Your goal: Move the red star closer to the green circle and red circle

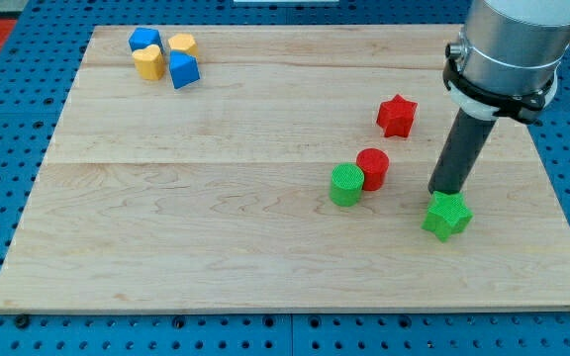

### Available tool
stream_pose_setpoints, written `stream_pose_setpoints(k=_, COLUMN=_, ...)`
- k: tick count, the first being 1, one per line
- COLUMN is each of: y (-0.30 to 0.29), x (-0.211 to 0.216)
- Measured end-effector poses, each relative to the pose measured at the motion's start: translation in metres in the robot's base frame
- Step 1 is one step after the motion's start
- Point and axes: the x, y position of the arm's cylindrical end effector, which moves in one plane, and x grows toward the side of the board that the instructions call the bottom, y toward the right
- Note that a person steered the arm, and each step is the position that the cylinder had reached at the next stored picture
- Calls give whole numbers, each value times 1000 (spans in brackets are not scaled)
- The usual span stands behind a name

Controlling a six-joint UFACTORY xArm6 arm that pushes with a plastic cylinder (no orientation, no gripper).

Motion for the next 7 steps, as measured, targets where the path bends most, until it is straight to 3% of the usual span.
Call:
stream_pose_setpoints(k=2, y=3, x=-110)
stream_pose_setpoints(k=3, y=-51, x=-110)
stream_pose_setpoints(k=5, y=-73, x=-155)
stream_pose_setpoints(k=7, y=-152, x=-100)
